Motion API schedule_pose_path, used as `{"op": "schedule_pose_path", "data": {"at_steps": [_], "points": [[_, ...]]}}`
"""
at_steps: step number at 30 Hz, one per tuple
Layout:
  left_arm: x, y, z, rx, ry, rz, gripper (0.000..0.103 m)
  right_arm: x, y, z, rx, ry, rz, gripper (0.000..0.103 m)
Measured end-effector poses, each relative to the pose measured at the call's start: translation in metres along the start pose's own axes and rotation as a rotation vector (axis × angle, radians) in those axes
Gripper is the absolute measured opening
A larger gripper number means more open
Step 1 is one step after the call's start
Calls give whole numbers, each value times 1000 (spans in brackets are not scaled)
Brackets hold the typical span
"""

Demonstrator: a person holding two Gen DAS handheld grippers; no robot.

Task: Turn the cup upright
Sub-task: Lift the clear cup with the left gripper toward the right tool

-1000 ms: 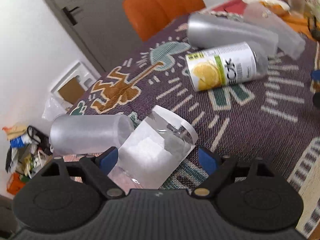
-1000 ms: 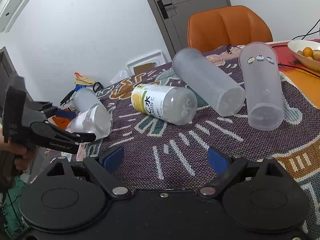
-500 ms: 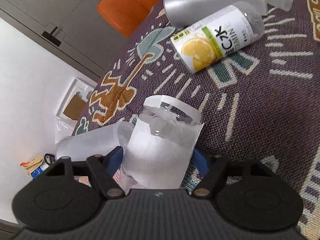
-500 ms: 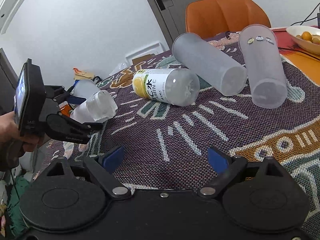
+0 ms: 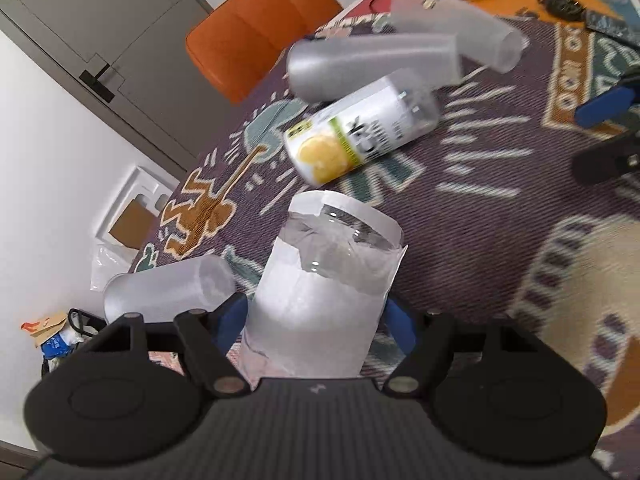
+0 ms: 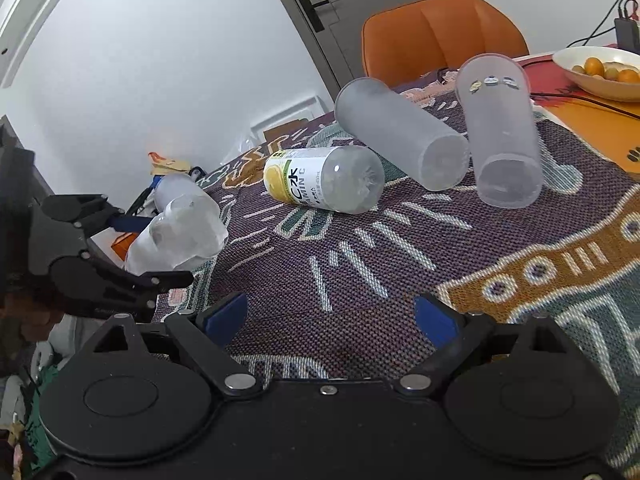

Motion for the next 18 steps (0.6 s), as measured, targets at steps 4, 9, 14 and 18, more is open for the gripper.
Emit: {"op": "schedule_pose_path", "data": {"at_steps": [4, 9, 14, 18], "points": [[0, 15, 21, -27, -2, 9, 73, -5, 11, 5, 2, -12, 10, 96], [-1, 29, 47, -64, 4, 13, 73, -15, 23, 13, 6, -36, 17, 98], [-3, 41, 72, -85, 6, 16, 73, -24, 37, 21, 11, -57, 30, 102], [-3, 46, 90, -94, 10, 16, 73, -31, 45, 25, 21, -65, 42, 103]]}}
Point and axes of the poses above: each gripper's, at about its wrist camera, not at the fingertips, and y roughly against the way its jaws point, z to its right, x to its top, the point moved 4 cm from there along -y, roughly the way its jaws point, and after that the axes turned 9 degrees about y, right-handed, at the moved point
